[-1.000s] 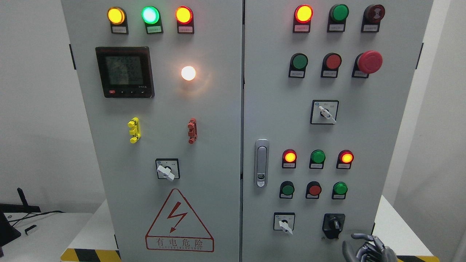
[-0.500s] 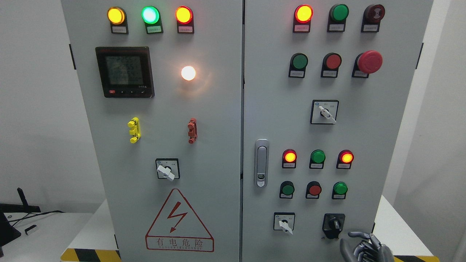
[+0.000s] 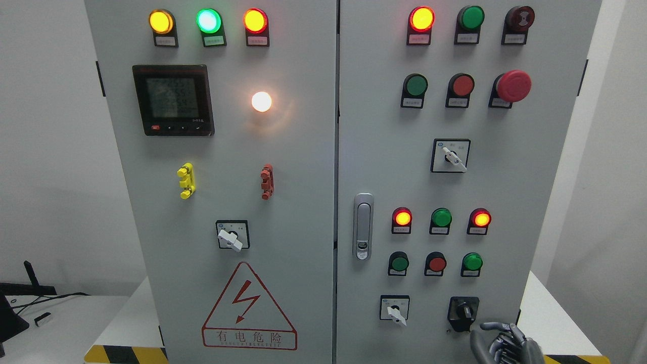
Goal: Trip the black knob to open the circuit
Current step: 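Close the right hand fingers around the black knob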
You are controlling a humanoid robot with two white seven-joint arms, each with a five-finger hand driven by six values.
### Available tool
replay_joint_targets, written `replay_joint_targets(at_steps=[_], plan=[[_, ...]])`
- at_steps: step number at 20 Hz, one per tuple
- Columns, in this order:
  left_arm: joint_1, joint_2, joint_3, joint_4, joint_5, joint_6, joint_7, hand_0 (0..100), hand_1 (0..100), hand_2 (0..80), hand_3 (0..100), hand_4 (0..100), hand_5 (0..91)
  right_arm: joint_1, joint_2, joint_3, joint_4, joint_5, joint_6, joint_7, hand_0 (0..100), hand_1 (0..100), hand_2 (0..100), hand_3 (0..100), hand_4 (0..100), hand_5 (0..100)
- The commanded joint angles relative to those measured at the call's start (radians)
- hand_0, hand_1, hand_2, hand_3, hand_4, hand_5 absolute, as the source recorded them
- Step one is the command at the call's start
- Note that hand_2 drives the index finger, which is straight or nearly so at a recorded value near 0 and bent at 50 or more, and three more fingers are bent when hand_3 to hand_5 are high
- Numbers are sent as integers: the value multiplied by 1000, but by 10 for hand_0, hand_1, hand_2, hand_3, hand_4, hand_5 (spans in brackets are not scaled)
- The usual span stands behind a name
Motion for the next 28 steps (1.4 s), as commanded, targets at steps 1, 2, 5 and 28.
replay_joint_targets(at_steps=[1,2,5,28], plan=[[0,0,0,0,5,0,0,120,389,0,0,0,0,-12,25,6,6,-2,-2,3,369,641,474,891,971,998],[0,0,0,0,5,0,0,120,389,0,0,0,0,-13,25,6,5,-2,-2,4,370,641,474,892,971,998],[0,1,0,0,5,0,0,120,389,0,0,0,0,-15,25,6,5,-2,-4,9,372,640,474,891,972,998],[0,0,0,0,5,0,0,120,389,0,0,0,0,-21,25,27,3,-2,0,9,358,645,503,914,984,999]])
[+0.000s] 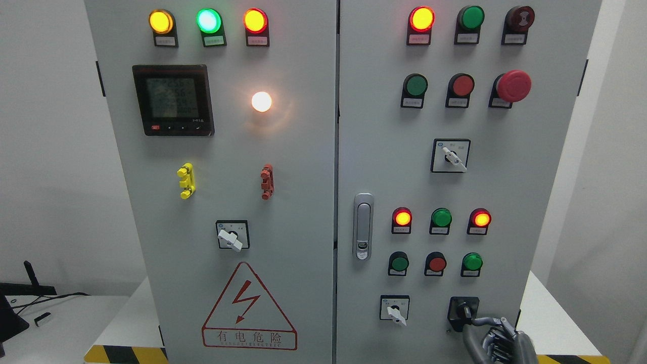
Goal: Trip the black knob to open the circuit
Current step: 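Close the right hand fingers around the black knob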
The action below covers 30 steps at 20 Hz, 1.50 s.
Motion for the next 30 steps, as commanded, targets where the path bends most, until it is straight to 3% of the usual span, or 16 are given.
replay_joint_targets(at_steps=[1,30], plan=[[0,0,0,0,5,0,0,120,389,0,0,0,0,-2,25,7,0,0,2,0,359,646,506,916,986,999],[0,0,0,0,5,0,0,120,389,0,0,0,0,-9,26,21,6,-35,22,0,389,639,541,946,1000,1000]])
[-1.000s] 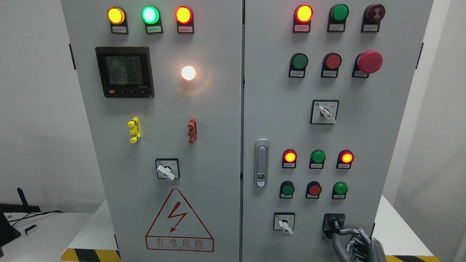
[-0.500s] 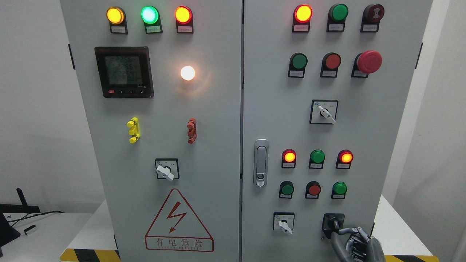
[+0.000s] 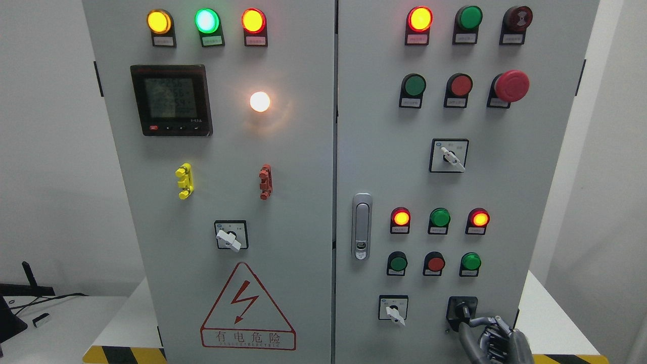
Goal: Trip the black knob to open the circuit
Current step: 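Twist the black knob with the right hand to switch it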
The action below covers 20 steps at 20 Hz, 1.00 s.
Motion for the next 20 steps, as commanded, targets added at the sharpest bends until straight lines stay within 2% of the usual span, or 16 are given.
replay_joint_targets(at_steps=[1,20], plan=[[0,1,0,0,5,0,0,120,389,0,0,0,0,0,26,5,3,-17,2,-4,389,638,542,946,1000,1000],[0,-1,0,0,5,0,0,120,389,0,0,0,0,-8,32,25,10,-19,3,-4,396,632,535,947,1000,1000]])
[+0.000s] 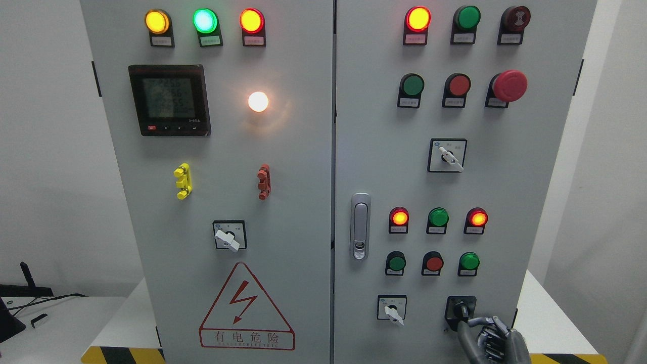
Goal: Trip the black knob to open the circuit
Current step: 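Twist the black knob with the right hand to switch it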
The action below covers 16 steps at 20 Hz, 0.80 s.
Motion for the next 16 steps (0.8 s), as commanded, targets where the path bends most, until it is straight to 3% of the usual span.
replay_joint_targets(at_steps=[1,16], plan=[[0,-1,0,0,5,0,0,120,389,0,0,0,0,-1,32,17,8,-1,-1,2,397,632,535,947,1000,1000],[0,-1,0,0,5,0,0,120,389,0,0,0,0,-16,40,20,14,-1,-1,2,407,632,536,949,1000,1000]])
